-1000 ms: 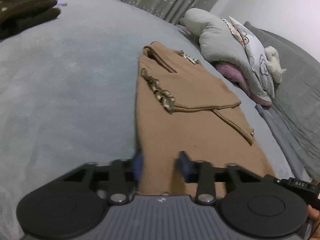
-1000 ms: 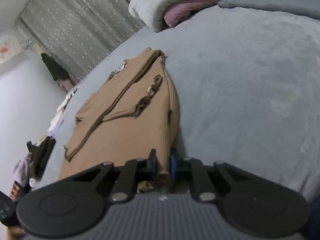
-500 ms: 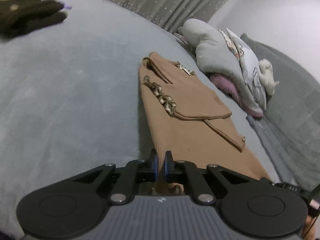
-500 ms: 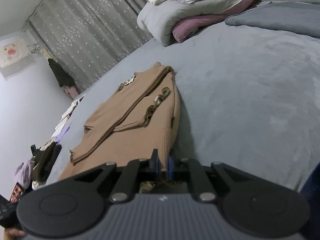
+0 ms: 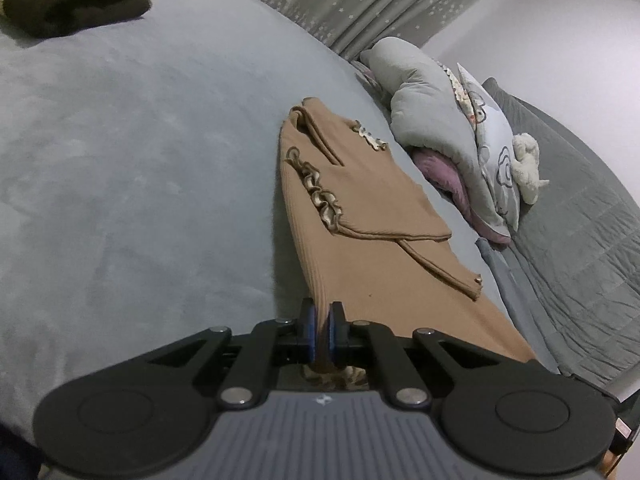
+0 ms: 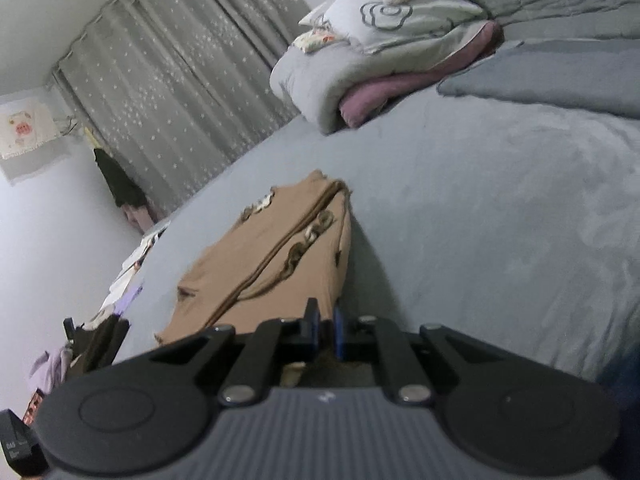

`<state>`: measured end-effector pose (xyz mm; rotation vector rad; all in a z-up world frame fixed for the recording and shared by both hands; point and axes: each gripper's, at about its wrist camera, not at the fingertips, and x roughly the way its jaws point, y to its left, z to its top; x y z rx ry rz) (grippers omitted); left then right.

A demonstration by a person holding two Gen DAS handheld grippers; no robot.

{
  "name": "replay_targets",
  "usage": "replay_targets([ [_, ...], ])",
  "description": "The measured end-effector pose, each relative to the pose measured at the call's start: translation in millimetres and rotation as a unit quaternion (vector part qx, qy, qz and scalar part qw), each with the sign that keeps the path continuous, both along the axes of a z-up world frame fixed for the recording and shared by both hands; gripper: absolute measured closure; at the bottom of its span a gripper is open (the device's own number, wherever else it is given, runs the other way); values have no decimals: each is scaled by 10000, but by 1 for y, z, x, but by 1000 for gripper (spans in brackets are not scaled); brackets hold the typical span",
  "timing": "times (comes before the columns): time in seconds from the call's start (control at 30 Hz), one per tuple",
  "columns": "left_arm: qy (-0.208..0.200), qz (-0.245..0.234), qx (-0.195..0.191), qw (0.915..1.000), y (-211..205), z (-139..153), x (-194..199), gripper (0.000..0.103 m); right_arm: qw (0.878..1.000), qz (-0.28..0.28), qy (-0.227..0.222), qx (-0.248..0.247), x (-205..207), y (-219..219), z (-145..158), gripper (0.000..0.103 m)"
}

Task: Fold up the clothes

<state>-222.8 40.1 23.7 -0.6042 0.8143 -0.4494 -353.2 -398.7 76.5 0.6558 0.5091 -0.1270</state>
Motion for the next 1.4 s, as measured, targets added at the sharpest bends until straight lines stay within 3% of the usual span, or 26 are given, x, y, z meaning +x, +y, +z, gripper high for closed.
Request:
replay_targets([
  [0.23,-228,74,95,9997,-5,3,-7,100,9999,117,50,-73,2,-3,-16,97],
  [0.4,-493,188,-107,9985,5,11,-13,100,9978,428,-417,-280,-10,7,1,97],
  [0.83,-563,53,-129,9983,16,23,-18,99,9977,271,-403,-478,-23,14,24,97],
  [0.9,-536,45,-85,9985,21,27,-17,99,9974,394,-83,-605,-17,14,24,90],
  [0.93,-525,44,-62,9986,24,29,-16,99,9960,481,87,-753,-13,13,25,73],
  [0.97,-547,83,-16,9985,27,32,-14,99,9936,547,148,-980,-9,12,29,38],
  [1.03,-623,213,146,9977,38,45,4,98,9879,628,92,-1414,1,6,41,7],
  [1.1,-615,135,423,9971,36,55,34,89,9844,720,-15,-1605,20,-6,54,7],
  [1.23,-540,-154,1005,9933,20,59,110,76,9834,1352,26,-1207,105,-41,64,8],
  [1.4,-357,-283,1436,9886,-4,44,211,65,9747,1803,433,-1251,218,-64,48,25],
])
